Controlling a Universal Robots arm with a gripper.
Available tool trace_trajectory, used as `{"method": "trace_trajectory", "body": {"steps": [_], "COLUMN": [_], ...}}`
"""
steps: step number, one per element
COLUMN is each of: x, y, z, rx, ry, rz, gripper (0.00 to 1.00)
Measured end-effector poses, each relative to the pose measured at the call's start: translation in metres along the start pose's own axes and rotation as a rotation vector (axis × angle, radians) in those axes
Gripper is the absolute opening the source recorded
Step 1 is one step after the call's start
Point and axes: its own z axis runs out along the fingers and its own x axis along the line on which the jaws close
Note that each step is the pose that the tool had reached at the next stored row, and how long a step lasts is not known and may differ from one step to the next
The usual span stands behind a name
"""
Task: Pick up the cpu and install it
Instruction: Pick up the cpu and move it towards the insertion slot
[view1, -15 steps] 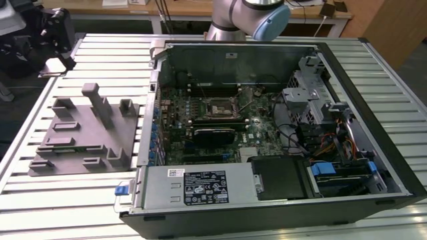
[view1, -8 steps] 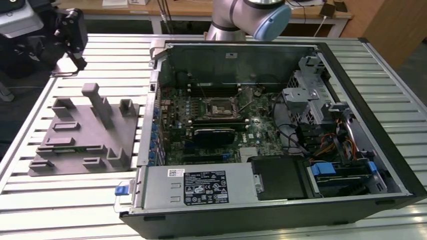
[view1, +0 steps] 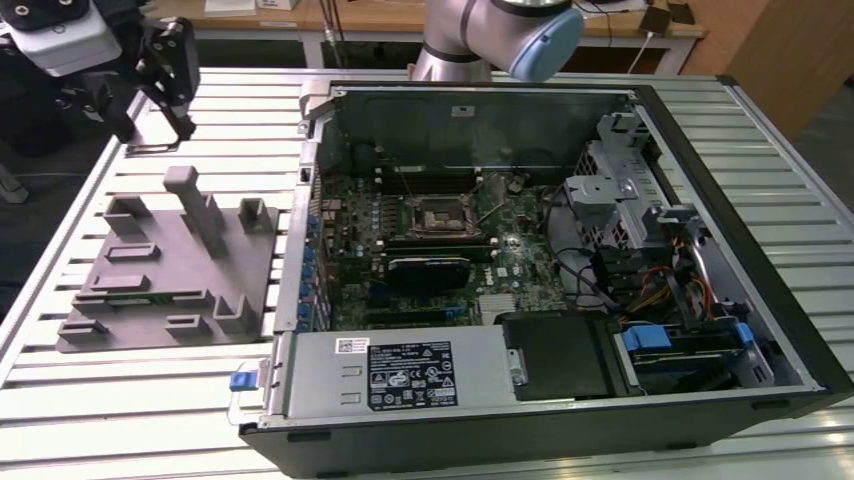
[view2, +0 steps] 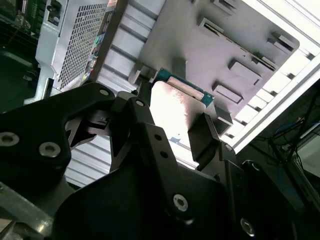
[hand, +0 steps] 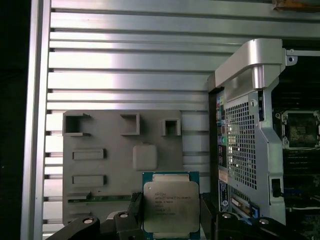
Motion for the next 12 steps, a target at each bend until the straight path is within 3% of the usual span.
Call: {"method": "trace_trajectory", "body": {"steps": [12], "x": [-0.031], "y": [0.0004], "z": [0.0022], "rx": [0.0001], "ry": [0.0001], "rz": [0.0], "gripper": [0.54]}}
